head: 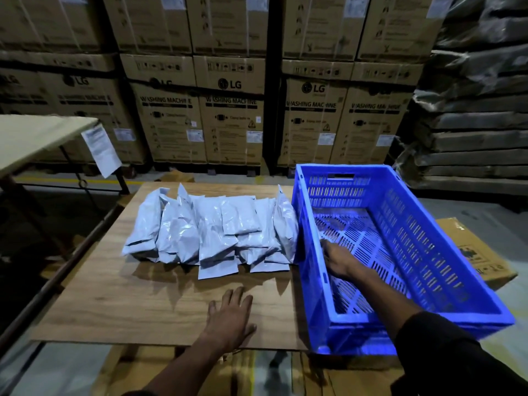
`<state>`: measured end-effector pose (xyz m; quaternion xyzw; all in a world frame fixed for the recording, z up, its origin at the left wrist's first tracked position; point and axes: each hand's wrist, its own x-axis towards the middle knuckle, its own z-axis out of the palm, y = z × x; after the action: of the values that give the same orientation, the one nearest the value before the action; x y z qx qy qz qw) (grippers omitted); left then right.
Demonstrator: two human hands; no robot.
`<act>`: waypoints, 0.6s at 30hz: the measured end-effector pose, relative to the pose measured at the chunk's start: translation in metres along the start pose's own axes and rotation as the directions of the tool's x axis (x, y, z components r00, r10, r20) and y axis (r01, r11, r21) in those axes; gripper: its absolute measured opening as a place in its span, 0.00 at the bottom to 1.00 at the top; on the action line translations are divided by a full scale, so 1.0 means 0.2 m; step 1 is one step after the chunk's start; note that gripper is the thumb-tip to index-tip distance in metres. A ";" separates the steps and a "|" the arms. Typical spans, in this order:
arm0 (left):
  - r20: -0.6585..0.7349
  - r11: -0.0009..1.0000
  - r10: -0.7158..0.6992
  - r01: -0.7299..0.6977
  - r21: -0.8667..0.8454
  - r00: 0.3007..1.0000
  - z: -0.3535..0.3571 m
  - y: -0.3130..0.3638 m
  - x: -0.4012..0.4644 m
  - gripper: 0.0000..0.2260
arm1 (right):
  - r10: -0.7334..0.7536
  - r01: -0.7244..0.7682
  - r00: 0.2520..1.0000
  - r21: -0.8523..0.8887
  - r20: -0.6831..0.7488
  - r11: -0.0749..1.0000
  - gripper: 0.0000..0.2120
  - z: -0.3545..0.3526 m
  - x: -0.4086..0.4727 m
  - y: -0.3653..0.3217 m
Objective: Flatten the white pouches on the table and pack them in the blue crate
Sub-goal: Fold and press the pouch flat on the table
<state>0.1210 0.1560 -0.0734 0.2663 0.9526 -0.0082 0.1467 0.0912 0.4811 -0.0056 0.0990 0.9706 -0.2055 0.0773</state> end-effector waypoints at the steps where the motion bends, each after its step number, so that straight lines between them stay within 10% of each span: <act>1: 0.002 1.000 0.001 -0.001 0.000 1.000 0.00 0.00 0.00 0.30 | -0.018 0.018 1.000 0.023 0.018 1.000 0.35 0.04 0.05 0.05; 4: -0.002 1.000 0.008 -0.008 0.003 1.000 -0.01 -0.02 -0.02 0.30 | 0.007 -0.005 1.000 0.091 -0.018 0.996 0.44 0.12 0.14 0.16; 11: -0.085 1.000 0.019 -0.020 -0.018 0.996 0.05 -0.18 -0.08 0.30 | 0.163 -0.146 0.935 0.077 -0.315 0.986 0.21 -0.15 -0.10 -0.14; 18: -0.068 0.995 -0.088 0.086 -0.042 0.994 0.04 -0.36 -0.14 0.28 | -0.151 0.094 0.625 -0.118 -0.766 0.989 0.07 -0.38 -0.09 -0.52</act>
<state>0.1086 0.0787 -0.0786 0.2217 0.9678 0.0135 0.1181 0.0763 0.4167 0.1073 0.1086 0.9208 -0.1158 -0.3562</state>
